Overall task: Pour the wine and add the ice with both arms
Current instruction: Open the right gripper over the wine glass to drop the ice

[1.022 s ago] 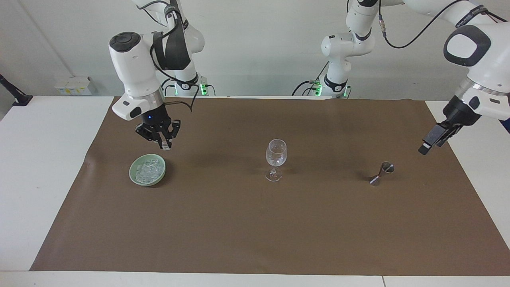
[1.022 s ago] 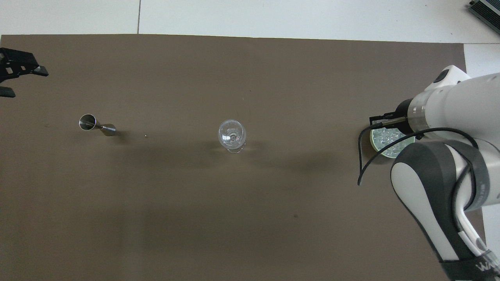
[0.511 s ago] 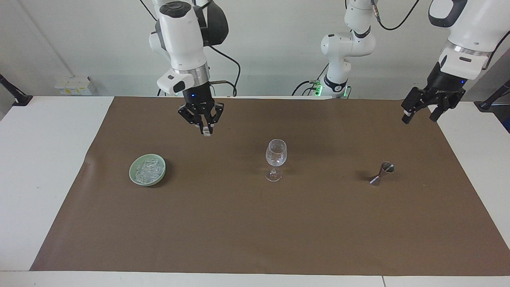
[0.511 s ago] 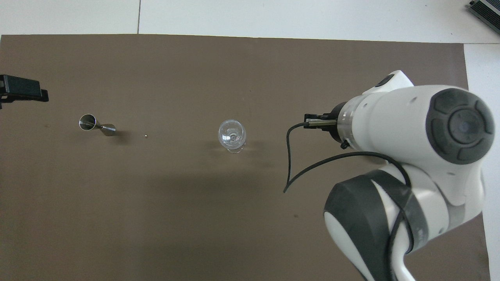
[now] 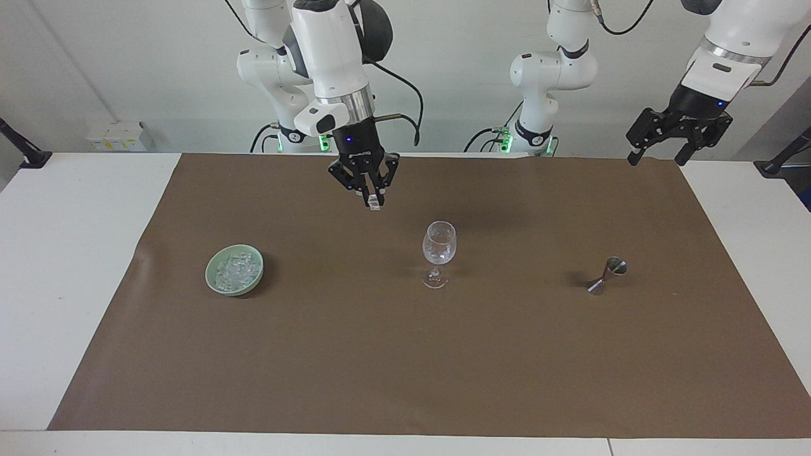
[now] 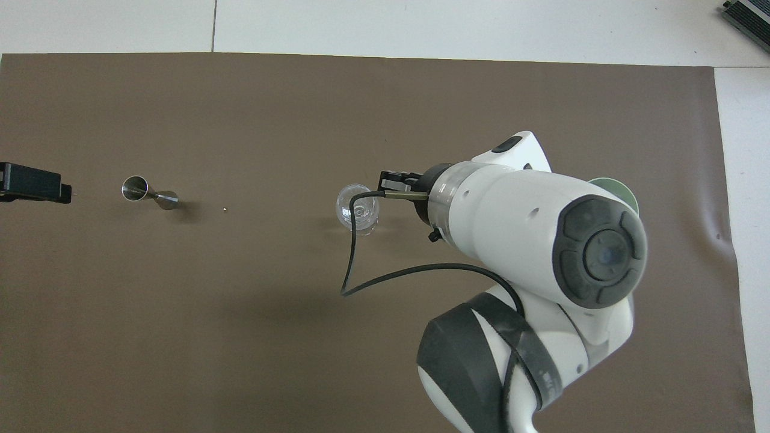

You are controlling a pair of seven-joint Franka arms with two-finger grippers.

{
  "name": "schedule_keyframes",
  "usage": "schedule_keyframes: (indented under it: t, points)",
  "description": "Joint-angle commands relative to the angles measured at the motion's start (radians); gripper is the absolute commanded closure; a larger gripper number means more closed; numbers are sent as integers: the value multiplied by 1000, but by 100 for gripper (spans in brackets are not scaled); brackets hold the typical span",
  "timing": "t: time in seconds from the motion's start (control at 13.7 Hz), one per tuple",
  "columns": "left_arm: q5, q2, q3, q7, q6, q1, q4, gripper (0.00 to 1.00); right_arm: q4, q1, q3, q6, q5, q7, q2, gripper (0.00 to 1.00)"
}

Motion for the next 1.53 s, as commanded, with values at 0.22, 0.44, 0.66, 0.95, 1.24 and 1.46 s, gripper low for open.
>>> schedule_keyframes:
  t: [0.22,0.44,0.66,0.95,1.24,1.46]
  points:
    - [18,-18,-27,9,-17,5,-17,0,15,75,1,131,2,71,93,100]
    - [18,-25,-22,3,-18,7,-29,0,12,79,1,138,-1,69,114,100]
    - [18,-27,-16,2,-18,7,-32,0,10,79,-1,157,-1,65,131,100]
    - [18,-28,-16,2,-18,7,-32,0,1,98,-1,186,-36,72,164,100]
    - [18,-28,-16,2,-18,7,-32,0,-20,96,-1,180,-36,72,159,100]
    - [18,-28,-16,2,-18,7,-32,0,-19,95,-1,180,-36,72,159,86]
